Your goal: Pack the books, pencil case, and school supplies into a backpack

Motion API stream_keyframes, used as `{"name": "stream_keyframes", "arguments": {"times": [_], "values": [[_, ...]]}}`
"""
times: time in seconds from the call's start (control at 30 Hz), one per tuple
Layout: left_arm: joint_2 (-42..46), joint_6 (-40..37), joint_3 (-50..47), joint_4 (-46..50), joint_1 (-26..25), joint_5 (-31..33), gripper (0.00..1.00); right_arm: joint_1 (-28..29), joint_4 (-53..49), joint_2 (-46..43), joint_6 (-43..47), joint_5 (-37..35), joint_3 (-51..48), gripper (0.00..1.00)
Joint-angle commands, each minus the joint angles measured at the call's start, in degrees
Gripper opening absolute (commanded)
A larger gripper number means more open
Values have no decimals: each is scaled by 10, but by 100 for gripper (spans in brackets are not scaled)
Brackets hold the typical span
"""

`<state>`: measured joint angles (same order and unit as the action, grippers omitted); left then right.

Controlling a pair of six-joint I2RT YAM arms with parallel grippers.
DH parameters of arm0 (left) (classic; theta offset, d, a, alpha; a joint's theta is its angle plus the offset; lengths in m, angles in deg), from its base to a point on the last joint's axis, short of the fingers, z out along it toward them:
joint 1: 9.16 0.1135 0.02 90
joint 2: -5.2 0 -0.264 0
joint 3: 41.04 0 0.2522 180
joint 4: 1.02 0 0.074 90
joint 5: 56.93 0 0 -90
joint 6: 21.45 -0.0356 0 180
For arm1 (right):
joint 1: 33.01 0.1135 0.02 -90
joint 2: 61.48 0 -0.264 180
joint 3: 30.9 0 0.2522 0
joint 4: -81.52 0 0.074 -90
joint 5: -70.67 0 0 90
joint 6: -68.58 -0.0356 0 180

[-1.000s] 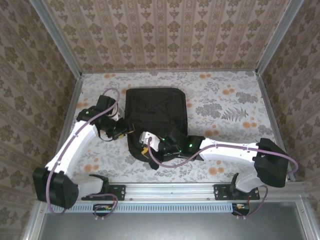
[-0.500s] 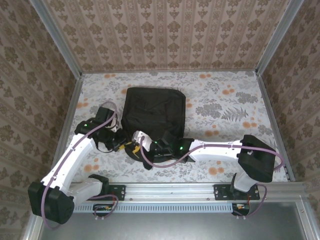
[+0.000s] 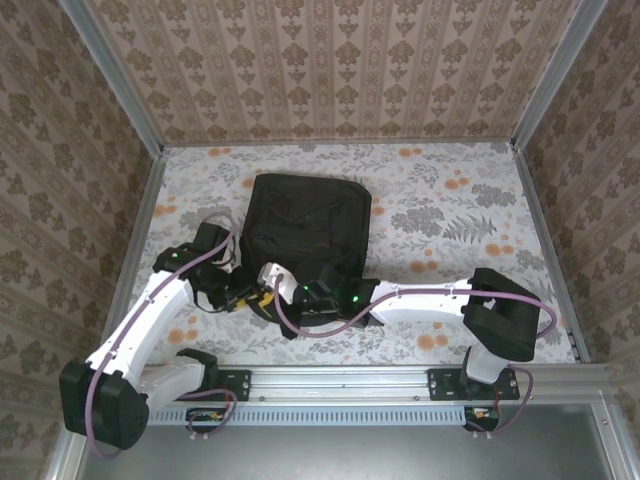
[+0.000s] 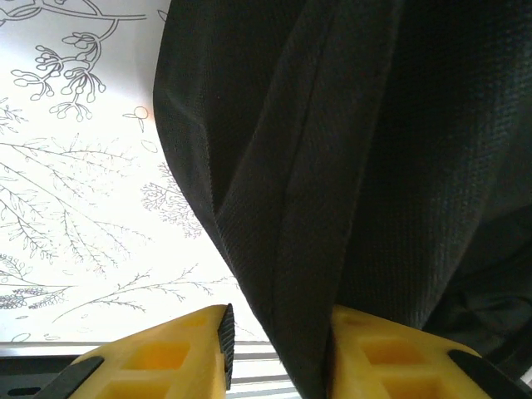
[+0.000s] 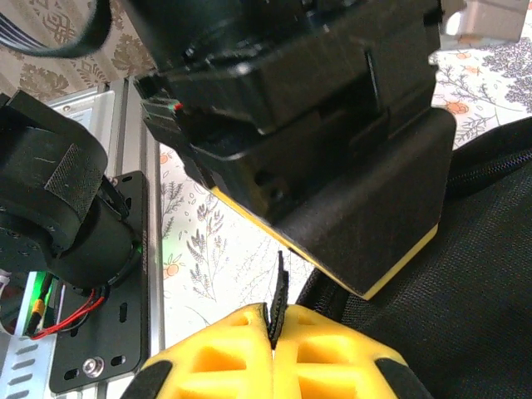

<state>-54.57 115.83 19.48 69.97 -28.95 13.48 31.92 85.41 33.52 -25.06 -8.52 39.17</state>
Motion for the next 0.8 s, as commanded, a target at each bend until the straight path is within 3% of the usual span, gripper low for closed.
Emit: {"name": "stream_keyframes", "arguments": {"times": [0.0,0.07,0.17,0.47,0.77], "values": [[3,-9,-14,4,4,18,29,5,28,-3,8,-1,13,0],[4,-16,-17,2,4,24,21,6,13,-5,21,8,16,0],[-2,-34,-7,12,5,46,0,5,-35,-9,69,31,27,0],[-12,-85,29,34,29,72,0,-4,-179,-44,249,130,25,0],[-11,-106,38,42,33,83,0,-21,-167,-57,254,132,-3,0]]}}
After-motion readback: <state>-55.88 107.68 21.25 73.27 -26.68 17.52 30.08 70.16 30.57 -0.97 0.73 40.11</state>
